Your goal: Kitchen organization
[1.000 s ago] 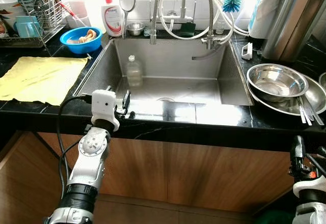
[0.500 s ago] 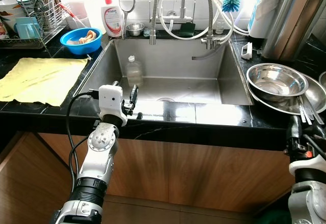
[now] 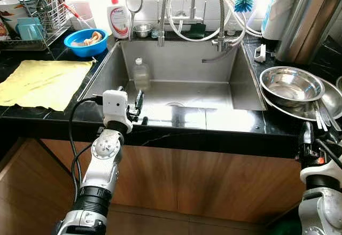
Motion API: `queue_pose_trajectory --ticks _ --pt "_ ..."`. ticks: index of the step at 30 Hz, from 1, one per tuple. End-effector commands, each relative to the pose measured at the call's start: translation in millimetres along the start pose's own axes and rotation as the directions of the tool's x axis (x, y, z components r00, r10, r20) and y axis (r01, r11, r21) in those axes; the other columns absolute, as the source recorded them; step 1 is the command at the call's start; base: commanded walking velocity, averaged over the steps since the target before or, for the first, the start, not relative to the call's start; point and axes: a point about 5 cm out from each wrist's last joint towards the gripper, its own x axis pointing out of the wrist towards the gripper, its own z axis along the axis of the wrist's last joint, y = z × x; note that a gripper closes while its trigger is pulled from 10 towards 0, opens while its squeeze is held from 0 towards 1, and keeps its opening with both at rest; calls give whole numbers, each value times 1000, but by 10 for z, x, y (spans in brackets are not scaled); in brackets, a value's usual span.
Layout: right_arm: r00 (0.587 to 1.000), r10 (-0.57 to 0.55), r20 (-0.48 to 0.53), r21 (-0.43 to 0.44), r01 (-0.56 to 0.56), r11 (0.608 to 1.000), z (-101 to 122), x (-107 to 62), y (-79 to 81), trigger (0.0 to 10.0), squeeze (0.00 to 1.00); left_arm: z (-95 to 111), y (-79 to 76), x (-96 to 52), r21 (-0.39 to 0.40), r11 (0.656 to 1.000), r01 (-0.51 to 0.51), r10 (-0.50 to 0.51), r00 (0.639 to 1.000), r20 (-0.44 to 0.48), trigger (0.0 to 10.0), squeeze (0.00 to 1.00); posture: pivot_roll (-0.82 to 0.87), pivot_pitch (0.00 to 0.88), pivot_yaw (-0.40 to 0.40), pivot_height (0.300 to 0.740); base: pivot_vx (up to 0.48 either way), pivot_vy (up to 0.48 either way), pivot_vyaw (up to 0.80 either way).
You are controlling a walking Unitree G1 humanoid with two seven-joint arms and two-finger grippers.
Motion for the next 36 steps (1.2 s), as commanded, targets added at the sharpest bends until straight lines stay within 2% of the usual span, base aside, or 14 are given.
queue_pose_trajectory --ticks 1,4,13,20,36 --pt "1000 13 -11 1 -13 1000 -13 6 16 10000 0 54 89 23 -56 997 -58 58 998 9 10000 0 -106 0 52 720 0 0 0" --pt "1000 17 -11 6 -17 1000 -19 8 29 10000 0 115 69 46 -6 999 -31 31 999 38 10000 0 -106 0 52 720 0 0 0" --pt "1000 18 2 12 -18 1000 -12 52 39 10000 0 95 115 14 -23 999 -49 49 998 27 10000 0 -96 0 55 720 0 0 0" --pt "1000 22 21 17 -23 1000 23 105 51 10000 0 106 103 0 20 999 -27 27 999 36 10000 0 -89 0 53 720 0 0 0" --pt "997 40 71 25 -42 999 120 160 97 10000 0 113 93 -5 24 999 -26 25 999 36 10000 0 -77 0 49 720 0 0 0"
